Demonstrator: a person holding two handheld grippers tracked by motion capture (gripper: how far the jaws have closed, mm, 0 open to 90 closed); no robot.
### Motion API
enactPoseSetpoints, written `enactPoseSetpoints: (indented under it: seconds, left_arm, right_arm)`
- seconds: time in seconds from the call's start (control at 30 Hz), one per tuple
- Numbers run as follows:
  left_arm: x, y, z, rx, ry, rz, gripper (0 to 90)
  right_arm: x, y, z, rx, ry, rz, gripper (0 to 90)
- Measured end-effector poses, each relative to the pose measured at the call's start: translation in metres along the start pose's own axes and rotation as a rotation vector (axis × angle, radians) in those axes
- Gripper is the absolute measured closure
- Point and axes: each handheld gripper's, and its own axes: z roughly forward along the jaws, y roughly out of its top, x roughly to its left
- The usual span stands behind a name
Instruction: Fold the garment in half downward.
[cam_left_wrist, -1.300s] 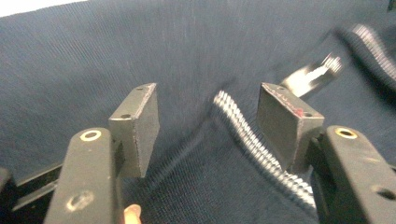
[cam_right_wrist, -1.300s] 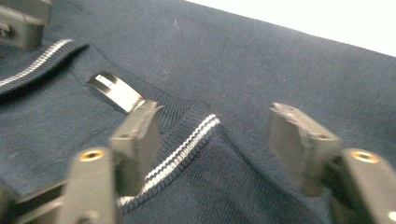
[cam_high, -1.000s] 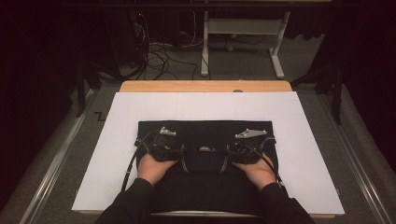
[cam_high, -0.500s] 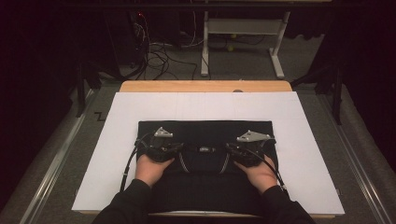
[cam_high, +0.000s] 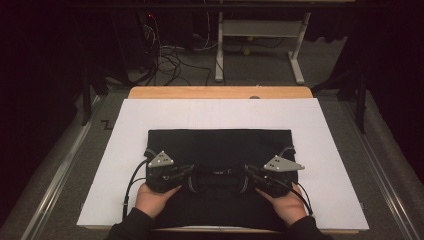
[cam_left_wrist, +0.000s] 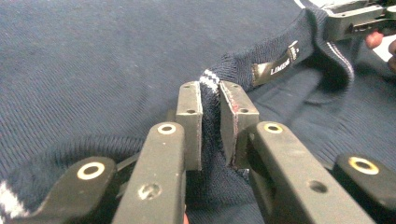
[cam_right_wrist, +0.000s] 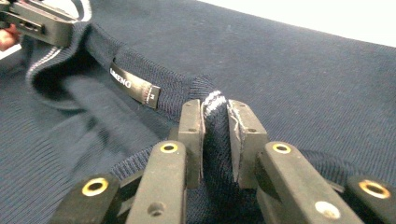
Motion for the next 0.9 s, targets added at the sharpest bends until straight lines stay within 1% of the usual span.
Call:
enactPoseSetpoints:
  seconds: [0.07,0.13,0.2,0.27,0.37,0.57,0.77,0.9]
  left_arm:
    - [-0.004,-0.001,-0.006,-0.013,-0.011,0.005,75.5]
    - [-0.010,-0.003,-0.011,-0.020,-0.018,0.023,75.4]
    - [-0.016,-0.006,-0.015,-0.022,-0.031,0.038,75.4]
    - [-0.020,-0.010,-0.019,-0.027,-0.042,0.042,75.4]
    - [-0.024,-0.014,-0.024,-0.029,-0.047,0.050,75.3]
    - [-0.035,-0.022,-0.034,-0.039,-0.065,0.060,75.3]
    - [-0.045,-0.031,-0.039,-0.023,-0.075,0.070,75.2]
    - [-0.051,-0.036,-0.041,-0.015,-0.082,0.076,75.2]
  right_arm:
    - [0.004,-0.003,-0.006,-0.006,0.003,-0.015,77.5]
    - [0.007,-0.005,-0.012,-0.024,0.009,-0.024,77.5]
    - [0.010,-0.006,-0.019,-0.031,0.020,-0.028,77.5]
    - [0.013,-0.008,-0.025,-0.040,0.029,-0.032,77.5]
    - [0.017,-0.011,-0.033,-0.051,0.050,-0.035,77.5]
    - [0.028,-0.017,-0.046,-0.058,0.071,-0.055,77.5]
    - [0.036,-0.023,-0.055,-0.058,0.086,-0.074,77.5]
    - [0.039,-0.026,-0.060,-0.054,0.092,-0.077,77.5]
